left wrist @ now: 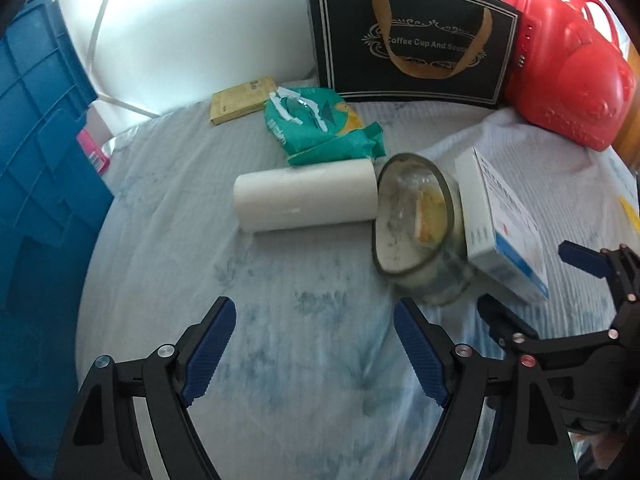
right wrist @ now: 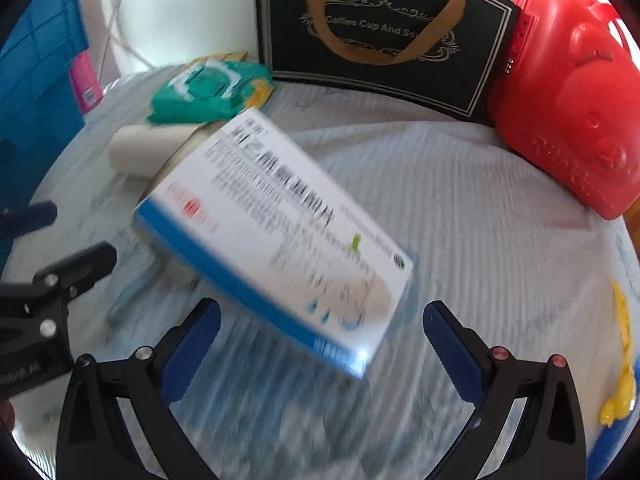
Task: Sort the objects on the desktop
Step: 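Move both tools back from the crate over the bed toward the remaining items, then grasp the clear packing tape roll with the left tool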
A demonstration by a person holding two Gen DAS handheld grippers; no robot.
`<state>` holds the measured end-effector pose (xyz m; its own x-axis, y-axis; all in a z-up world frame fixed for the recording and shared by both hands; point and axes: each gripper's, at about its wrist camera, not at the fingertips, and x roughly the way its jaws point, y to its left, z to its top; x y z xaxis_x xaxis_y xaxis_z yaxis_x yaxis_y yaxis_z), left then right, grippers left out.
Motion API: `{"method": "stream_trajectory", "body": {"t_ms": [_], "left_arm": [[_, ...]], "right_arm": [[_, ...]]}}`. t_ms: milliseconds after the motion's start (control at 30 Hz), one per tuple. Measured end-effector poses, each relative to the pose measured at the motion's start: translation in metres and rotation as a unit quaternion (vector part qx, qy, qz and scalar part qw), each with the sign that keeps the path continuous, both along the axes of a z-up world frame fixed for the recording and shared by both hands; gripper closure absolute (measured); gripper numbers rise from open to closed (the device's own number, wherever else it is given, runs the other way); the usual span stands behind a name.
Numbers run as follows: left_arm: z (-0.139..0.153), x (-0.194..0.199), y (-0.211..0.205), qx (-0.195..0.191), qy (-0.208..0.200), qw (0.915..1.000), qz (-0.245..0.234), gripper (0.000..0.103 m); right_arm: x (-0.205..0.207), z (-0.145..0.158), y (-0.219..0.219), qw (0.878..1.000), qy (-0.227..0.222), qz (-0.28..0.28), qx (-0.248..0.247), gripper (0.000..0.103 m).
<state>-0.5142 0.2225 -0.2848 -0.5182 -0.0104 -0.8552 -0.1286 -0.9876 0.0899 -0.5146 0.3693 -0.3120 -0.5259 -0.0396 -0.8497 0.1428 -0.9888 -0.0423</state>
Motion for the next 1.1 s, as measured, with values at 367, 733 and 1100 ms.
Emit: {"method": "stream_trajectory", "body": {"t_ms": [367,733,1100], "left_arm": [[0.002,-0.034,0.046,0.062,0.019,0.9973,-0.032,0.021],[-0.023,-0.071,0.109,0.05,0.021,0.9966,-0.062,0.022],[-0.01,-0.037,0.083,0.08,0.02,0.9937,-0.076,0.08]], "right_arm": [[-0.007,0.007,0.092,0.984,0.004,-0.116,-0.137,0.065],[-0.02,0.012,0.115,0.982,0.012,-0.107,-0.157,0.067],[-0.01,0.001,0.098,0.987,-0.008,-0.078,-0.143,0.067]]}}
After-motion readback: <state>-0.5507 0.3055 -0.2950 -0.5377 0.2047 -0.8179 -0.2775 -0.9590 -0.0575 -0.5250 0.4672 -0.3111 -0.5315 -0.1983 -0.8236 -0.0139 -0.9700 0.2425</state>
